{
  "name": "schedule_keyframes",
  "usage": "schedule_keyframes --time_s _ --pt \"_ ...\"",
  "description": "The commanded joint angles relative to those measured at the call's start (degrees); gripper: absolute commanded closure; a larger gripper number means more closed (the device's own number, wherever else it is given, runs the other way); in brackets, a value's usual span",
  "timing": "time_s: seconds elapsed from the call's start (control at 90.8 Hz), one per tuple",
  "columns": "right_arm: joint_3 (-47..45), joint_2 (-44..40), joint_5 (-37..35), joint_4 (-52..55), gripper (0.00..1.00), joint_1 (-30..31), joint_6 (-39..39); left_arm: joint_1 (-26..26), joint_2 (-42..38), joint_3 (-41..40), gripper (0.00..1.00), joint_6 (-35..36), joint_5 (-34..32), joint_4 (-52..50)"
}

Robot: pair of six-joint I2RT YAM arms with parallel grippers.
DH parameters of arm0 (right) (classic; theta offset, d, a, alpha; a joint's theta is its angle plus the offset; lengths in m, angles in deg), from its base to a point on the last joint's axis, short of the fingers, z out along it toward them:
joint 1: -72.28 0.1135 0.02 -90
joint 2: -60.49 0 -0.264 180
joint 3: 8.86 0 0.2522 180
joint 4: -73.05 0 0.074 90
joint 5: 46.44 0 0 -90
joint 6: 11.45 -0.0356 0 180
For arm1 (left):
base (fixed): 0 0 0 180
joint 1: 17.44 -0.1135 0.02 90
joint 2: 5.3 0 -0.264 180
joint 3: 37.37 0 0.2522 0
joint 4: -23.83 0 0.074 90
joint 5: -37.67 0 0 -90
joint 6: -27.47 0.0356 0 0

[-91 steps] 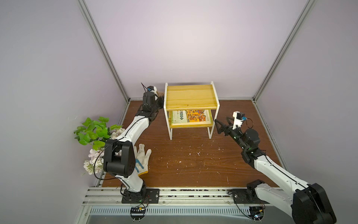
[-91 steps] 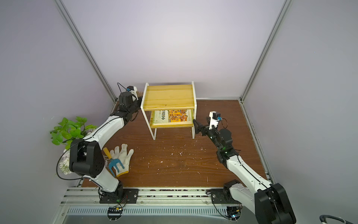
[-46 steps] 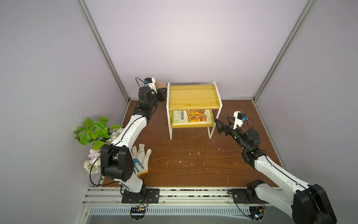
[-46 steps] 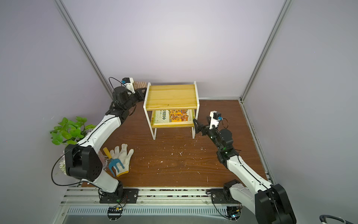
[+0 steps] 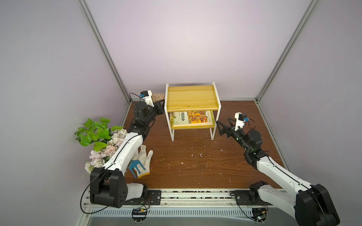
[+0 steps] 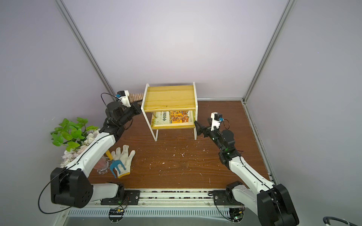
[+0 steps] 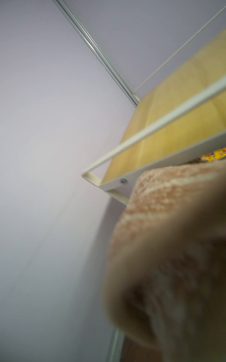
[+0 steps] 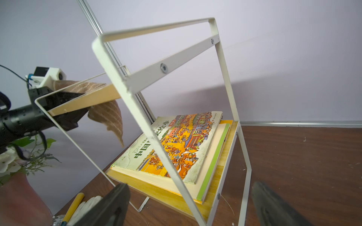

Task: Wipe the bookshelf clean with a cloth
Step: Wipe the dust from the shelf.

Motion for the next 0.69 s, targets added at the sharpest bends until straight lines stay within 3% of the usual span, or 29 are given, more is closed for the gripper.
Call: schedule_keyframes --time_s 0.0,0.33,0.396,0.572,0.682 --pt "0.9 -0.6 -0.1 -0.5 0.01 0.2 1.1 -0.2 4.8 -2.4 1.00 1.5 0.5 -4.7" --pt "2.2 1.6 0.6 -0.7 0.01 0.3 0.2 -0.5 20.2 17.8 1.00 5.4 3.4 -10.0" --pt "2.4 1.7 1.0 -0.3 0.01 0.3 0.1 -0.3 18.6 15.5 1.00 5.4 2.7 -10.5" --pt "1.2 0.3 0.5 0.3 0.01 0.3 0.6 -0.2 7.7 -0.7 0.99 3.6 0.3 -5.0" --pt "1.6 0.3 0.3 0.5 0.01 0.3 1.7 -1.3 10.1 2.4 1.00 5.5 -2.4 -5.9"
